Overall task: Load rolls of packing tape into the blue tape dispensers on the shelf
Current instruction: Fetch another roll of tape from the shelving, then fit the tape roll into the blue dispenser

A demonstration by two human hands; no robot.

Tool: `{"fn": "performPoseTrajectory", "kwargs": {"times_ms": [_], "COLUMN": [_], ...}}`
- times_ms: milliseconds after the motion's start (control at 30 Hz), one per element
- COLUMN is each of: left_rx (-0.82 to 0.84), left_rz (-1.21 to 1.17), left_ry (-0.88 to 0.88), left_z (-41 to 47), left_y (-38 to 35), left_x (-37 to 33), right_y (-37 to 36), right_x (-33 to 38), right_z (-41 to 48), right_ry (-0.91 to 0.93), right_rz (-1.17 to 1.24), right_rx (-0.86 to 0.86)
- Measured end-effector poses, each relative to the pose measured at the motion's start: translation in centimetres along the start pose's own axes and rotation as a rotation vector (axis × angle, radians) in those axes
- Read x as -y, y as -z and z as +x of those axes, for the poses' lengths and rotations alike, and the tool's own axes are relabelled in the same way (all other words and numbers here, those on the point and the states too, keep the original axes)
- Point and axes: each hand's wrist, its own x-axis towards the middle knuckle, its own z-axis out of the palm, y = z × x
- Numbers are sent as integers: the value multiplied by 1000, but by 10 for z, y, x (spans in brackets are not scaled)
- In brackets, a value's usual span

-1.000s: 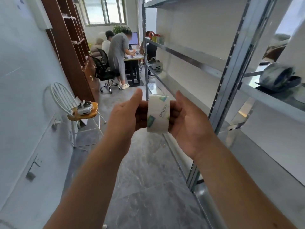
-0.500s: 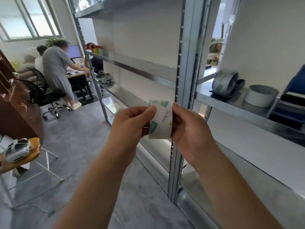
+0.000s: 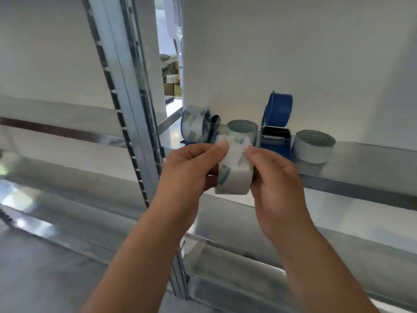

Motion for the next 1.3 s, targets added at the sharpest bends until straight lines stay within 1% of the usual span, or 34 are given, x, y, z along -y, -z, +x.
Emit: {"fn": "performPoseTrajectory", "kwargs": {"times_ms": [200, 333, 400, 500, 633, 733, 800, 867, 1000, 1067, 1133, 1200, 1300], "left_rx": [254, 366, 383, 325, 139, 36, -1, -8, -8, -30, -40, -33, 6], "left_rz": [-52, -66, -48, -48, -19, -60, -39, 17, 71, 42, 22, -3, -14], "left_ry": [74, 90, 88, 61, -22, -13, -44, -82, -93, -109, -123, -128, -115], "left_z": [30, 42, 48, 59, 76, 91, 102, 112, 129, 137, 145, 151, 155], "left_y": [-37, -54, -62, -71, -74, -79, -85, -91, -107, -111, -112, -111, -109], "left_x": [6, 1, -1, -3, -4, -2, 0, 3, 6, 12, 16, 18, 20], "right_y": [14, 18, 21, 29, 41, 49, 52, 54, 48, 46, 44, 49, 49], "right_x": [18, 34, 40, 46, 56, 64, 68, 71, 74, 72, 68, 61, 56], "right_z": [-1, 0, 4, 17, 37, 55, 68, 81, 103, 113, 123, 135, 143], "right_ry": [120, 178, 190, 196, 160, 153, 135, 131, 93, 77, 66, 71, 29], "right_rz": [-63, -69, -42, 10, 27, 17, 2, 3, -38, -69, -116, -173, -160], "right_rx": [-312, -407, -435, -488, -571, -572, -562, -544, -513, -496, -518, -533, -528]}}
